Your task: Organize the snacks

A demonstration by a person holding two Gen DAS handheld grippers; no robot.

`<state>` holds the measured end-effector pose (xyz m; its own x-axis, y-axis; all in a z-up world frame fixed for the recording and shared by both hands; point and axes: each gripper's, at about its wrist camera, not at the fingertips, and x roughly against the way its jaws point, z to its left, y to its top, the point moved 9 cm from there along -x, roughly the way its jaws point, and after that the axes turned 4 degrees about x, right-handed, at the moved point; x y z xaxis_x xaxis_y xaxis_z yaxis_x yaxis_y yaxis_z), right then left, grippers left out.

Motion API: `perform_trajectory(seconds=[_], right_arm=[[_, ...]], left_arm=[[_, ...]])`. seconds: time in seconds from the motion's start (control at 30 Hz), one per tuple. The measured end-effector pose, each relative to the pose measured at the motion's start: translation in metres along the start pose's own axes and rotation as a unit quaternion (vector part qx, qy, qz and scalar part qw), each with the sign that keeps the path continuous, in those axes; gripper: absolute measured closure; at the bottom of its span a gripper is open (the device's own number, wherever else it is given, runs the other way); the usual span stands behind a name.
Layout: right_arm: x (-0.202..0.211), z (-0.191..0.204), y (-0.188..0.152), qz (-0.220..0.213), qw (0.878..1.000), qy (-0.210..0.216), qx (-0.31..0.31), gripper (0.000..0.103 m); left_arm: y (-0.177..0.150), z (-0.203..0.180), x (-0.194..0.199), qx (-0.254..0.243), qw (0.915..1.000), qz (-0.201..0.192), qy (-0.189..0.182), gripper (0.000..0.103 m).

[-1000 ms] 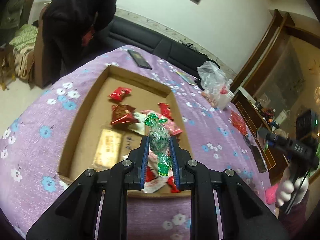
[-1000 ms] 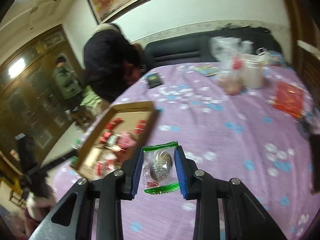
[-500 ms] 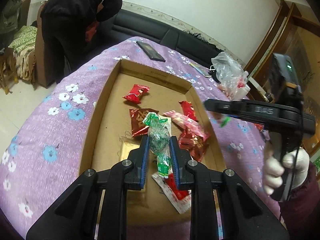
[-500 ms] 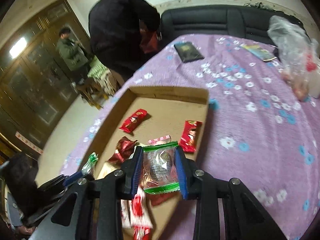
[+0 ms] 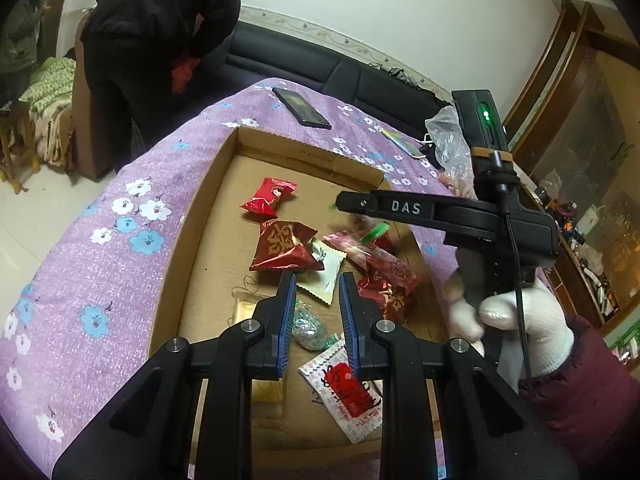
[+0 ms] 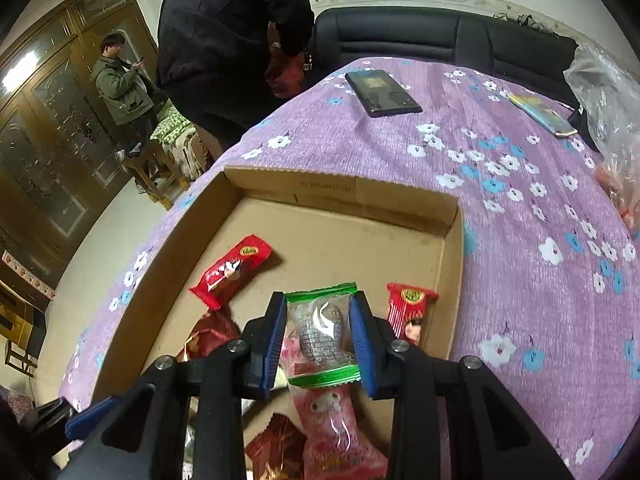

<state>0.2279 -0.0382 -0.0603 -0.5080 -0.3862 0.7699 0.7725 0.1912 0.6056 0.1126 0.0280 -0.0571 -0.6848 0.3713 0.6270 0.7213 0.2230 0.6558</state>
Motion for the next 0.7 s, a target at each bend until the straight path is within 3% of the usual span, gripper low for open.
perform_trajectory(seconds=[0.07, 0.17, 0.37, 0.4, 0.47, 0.5, 0.53, 0.7], right_arm=[[0.003, 0.0, 0.002, -0.008, 1.0, 0.008, -0.005, 0.065], [0.016, 0.0, 0.006, -0.025, 0.999, 0.015, -0.015, 0.053], [0.053, 0.002, 0.004, -0.055, 0.998, 0.024, -0.024, 0.051], [0.06, 0.004, 0.001, -0.058, 0.998, 0.025, -0.023, 0.05], [0.071, 0.004, -0.005, -0.064, 0.997, 0.031, -0.02, 0.05], [0.077, 0.005, -0.009, -0.067, 0.997, 0.032, -0.019, 0.05], [0.083, 0.005, -0.013, -0.069, 0.997, 0.032, -0.017, 0.05], [0.111, -0.003, -0.037, -0.08, 0.996, 0.031, -0.018, 0.045]], left_arm=[[-0.001, -0.003, 0.003, -0.005, 0.9999, -0.004, 0.012, 0.083], [-0.003, -0.007, 0.008, -0.014, 0.9992, -0.012, 0.036, 0.083], [-0.007, -0.017, 0.022, -0.033, 0.9959, -0.027, 0.08, 0.083], [-0.008, -0.02, 0.025, -0.036, 0.9954, -0.03, 0.084, 0.08], [-0.009, -0.023, 0.028, -0.039, 0.9942, -0.035, 0.094, 0.064], [-0.009, -0.024, 0.032, -0.04, 0.9931, -0.041, 0.103, 0.049], [-0.009, -0.026, 0.036, -0.041, 0.9919, -0.049, 0.11, 0.043], [-0.009, -0.031, 0.048, -0.053, 0.9867, -0.066, 0.139, 0.043]])
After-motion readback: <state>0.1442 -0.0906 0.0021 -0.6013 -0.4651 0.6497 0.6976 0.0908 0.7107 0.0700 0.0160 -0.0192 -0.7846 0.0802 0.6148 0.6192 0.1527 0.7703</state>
